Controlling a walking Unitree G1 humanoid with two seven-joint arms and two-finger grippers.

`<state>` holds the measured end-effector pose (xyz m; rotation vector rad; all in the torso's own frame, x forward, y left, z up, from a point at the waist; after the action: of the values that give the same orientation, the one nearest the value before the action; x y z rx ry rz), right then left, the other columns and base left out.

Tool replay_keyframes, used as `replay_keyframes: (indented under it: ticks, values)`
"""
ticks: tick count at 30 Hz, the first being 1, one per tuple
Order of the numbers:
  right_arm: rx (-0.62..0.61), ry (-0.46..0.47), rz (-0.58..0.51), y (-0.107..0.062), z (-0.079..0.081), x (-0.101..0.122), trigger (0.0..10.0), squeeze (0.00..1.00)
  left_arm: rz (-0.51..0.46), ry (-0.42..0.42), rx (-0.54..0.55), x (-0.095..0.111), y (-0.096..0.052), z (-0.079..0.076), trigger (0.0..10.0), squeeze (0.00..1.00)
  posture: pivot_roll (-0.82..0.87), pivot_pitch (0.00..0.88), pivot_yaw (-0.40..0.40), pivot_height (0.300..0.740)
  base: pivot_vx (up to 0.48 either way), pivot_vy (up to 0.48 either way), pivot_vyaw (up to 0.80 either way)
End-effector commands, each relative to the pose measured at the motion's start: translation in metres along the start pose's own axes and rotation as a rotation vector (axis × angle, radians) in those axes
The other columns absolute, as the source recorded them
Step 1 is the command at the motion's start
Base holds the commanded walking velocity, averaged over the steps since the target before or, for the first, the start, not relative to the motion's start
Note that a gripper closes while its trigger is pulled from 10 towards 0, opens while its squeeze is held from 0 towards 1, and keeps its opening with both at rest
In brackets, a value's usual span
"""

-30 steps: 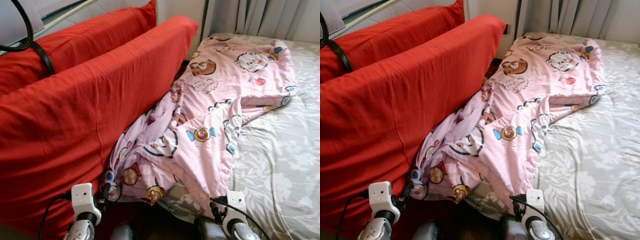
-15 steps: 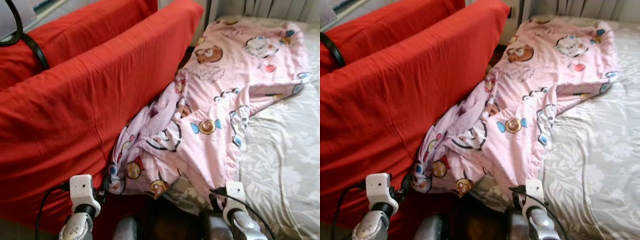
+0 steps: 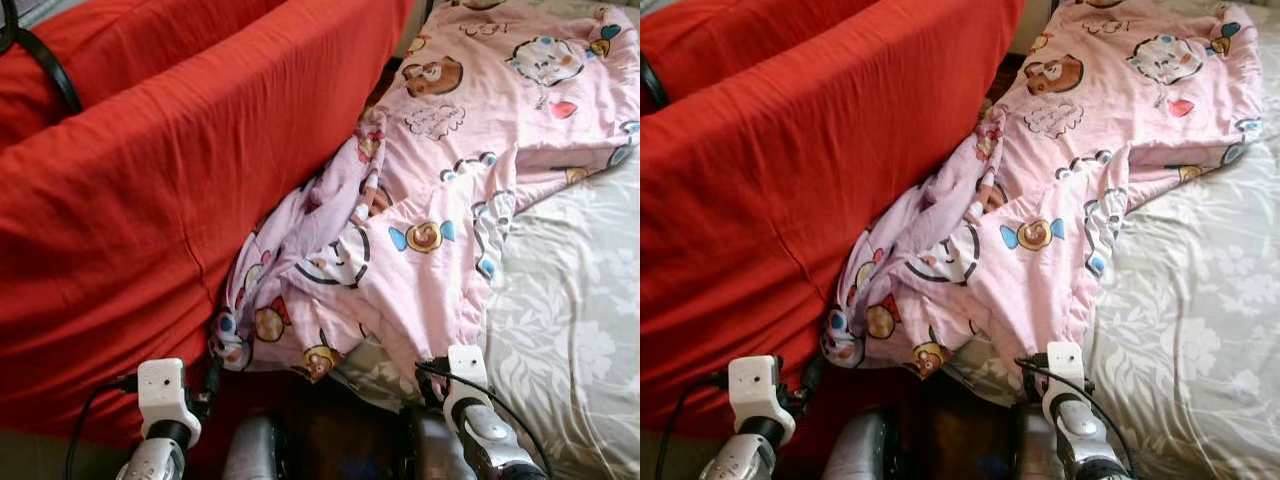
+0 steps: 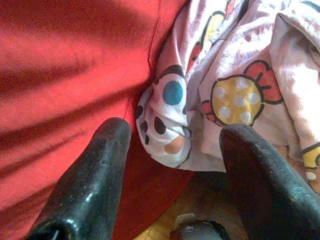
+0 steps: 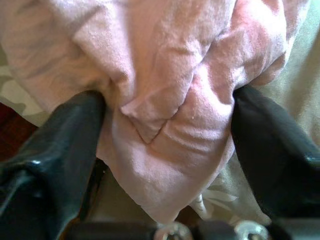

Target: Clean up the room

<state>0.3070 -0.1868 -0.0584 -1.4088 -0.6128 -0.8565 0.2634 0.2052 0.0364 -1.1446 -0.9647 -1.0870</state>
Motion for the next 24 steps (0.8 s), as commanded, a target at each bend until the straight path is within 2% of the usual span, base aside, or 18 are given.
replay_keyframes:
  ticks: [1,24]
  values:
    - [0.011,0.0,0.011,-0.0007,0.0034,-0.0043,0.0,0.0,0.038,0.017,0.009,-0.008,-0.0053,0.0017,10.0,0.0,0.05,0.278,0.081,0.632,0.0,0.0,0.0]
    - [0.03,-0.029,0.044,-0.0009,0.0082,-0.0103,0.0,0.0,0.036,-0.013,0.026,-0.0073,0.0025,-0.0061,10.0,0.0,0.04,0.246,0.047,0.632,0.0,0.0,0.0]
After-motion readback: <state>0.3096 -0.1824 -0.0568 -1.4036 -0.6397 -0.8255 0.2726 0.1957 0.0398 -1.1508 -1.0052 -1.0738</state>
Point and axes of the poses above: a point about 5 cm out from each wrist's last joint towards the gripper, its own y axis pointing out of the wrist towards the gripper, its own x axis along the axis of the wrist's last joint, z = x × y, the point moved 5 cm from there along y, pointing out of the wrist towards the gripper, and after that the axes turned 12 degrees about y, right-handed, at the moved point
